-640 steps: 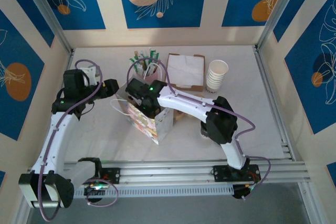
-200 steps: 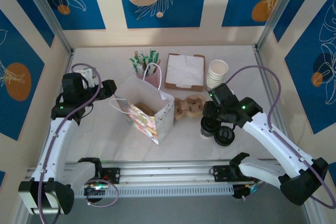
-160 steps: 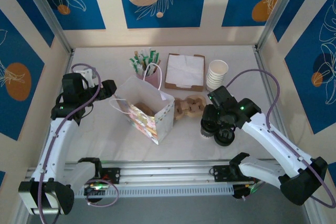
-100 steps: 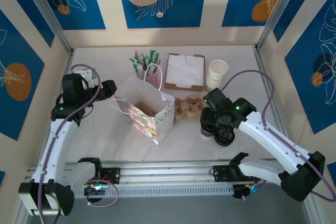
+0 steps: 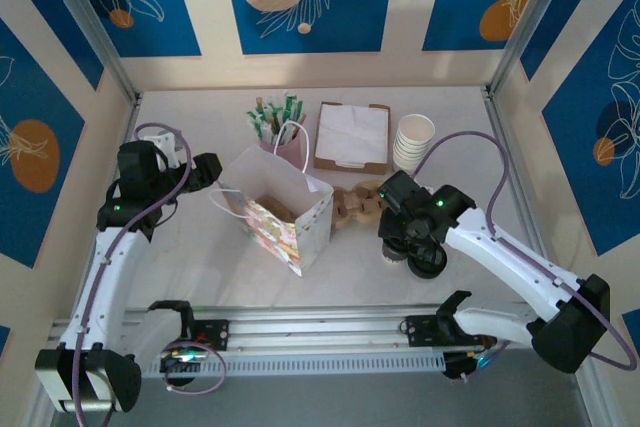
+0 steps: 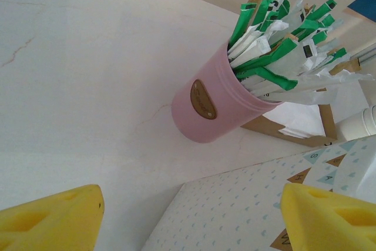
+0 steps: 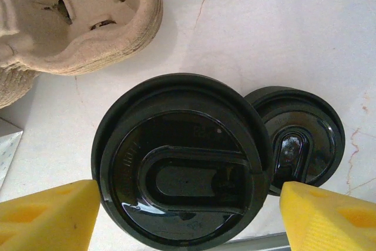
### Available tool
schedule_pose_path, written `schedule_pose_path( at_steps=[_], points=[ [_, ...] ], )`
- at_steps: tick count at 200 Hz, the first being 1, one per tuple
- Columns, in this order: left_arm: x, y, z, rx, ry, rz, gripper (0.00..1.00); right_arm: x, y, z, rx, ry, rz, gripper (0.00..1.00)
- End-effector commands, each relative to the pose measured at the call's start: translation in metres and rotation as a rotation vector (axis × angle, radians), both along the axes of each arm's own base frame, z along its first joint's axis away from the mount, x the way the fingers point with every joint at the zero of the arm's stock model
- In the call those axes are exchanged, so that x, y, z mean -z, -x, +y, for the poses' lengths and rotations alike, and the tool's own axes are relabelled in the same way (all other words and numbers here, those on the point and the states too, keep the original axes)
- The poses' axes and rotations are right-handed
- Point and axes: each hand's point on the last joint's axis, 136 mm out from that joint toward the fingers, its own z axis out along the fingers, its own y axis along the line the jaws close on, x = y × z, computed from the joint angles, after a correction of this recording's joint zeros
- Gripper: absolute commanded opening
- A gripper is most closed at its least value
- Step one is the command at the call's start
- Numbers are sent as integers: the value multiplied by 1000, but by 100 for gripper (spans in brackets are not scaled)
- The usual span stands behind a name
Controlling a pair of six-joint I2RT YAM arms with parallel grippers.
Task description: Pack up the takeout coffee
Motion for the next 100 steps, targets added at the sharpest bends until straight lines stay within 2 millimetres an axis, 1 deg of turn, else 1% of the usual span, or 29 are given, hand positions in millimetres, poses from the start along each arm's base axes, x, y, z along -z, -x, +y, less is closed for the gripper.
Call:
schedule_pose_path(
  at_steps=[1, 26, 56, 100],
  points=[
    [-1, 0, 4, -15, 1, -10, 79, 5, -1, 5, 7, -3, 9, 80],
    [-1, 0, 5, -16, -1, -10, 79, 8, -3, 9, -2, 6, 15, 79],
    [-1, 1, 5, -19, -5, -12, 79, 13, -2, 7, -2, 30, 33, 76],
    [0, 0, 4, -16, -1, -8, 79, 17, 2, 5, 5, 33, 40, 76]
  ],
)
